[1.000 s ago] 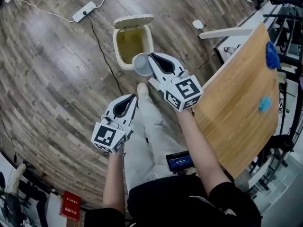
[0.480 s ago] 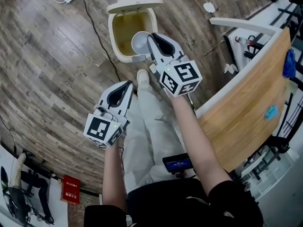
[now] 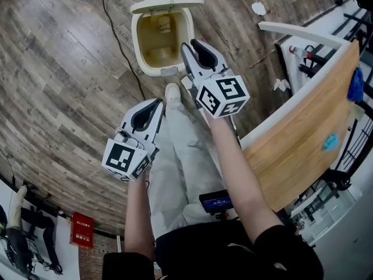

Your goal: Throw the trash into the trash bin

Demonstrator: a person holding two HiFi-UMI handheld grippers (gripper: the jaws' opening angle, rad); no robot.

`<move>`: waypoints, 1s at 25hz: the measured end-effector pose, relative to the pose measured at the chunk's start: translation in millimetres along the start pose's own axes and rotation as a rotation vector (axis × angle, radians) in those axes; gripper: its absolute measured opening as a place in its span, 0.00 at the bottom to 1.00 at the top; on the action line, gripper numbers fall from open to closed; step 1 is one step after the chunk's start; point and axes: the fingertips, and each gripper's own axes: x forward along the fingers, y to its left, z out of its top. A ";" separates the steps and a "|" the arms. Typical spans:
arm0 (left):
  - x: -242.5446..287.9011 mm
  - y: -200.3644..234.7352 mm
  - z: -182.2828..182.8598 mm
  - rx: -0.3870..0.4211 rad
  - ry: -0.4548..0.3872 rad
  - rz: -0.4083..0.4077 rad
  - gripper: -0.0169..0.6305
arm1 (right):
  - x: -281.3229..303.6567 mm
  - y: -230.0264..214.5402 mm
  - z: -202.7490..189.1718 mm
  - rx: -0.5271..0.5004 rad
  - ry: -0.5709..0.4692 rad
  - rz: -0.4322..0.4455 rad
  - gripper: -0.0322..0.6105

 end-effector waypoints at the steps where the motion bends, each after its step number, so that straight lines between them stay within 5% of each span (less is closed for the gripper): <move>1: -0.7 -0.6 -0.8 -0.002 0.000 0.001 0.04 | -0.1 -0.7 -1.4 0.001 0.005 -0.003 0.20; 8: -7.0 -2.1 -2.4 0.015 -0.014 0.006 0.04 | -0.5 -0.8 -11.8 -0.003 0.031 -0.006 0.19; 11: -9.7 -5.8 3.5 0.029 -0.022 0.005 0.04 | -2.9 -3.1 -17.9 0.003 0.066 -0.007 0.05; 14: -18.5 -13.2 14.2 0.047 -0.030 0.004 0.04 | -10.3 6.1 -12.4 -0.008 0.088 0.026 0.05; 20: -65.0 -59.6 62.1 0.122 -0.045 0.006 0.04 | -80.8 73.5 46.8 -0.174 0.060 0.149 0.05; 25: -112.8 -120.5 108.8 0.223 -0.089 -0.002 0.04 | -181.0 124.8 116.0 -0.261 -0.059 0.213 0.05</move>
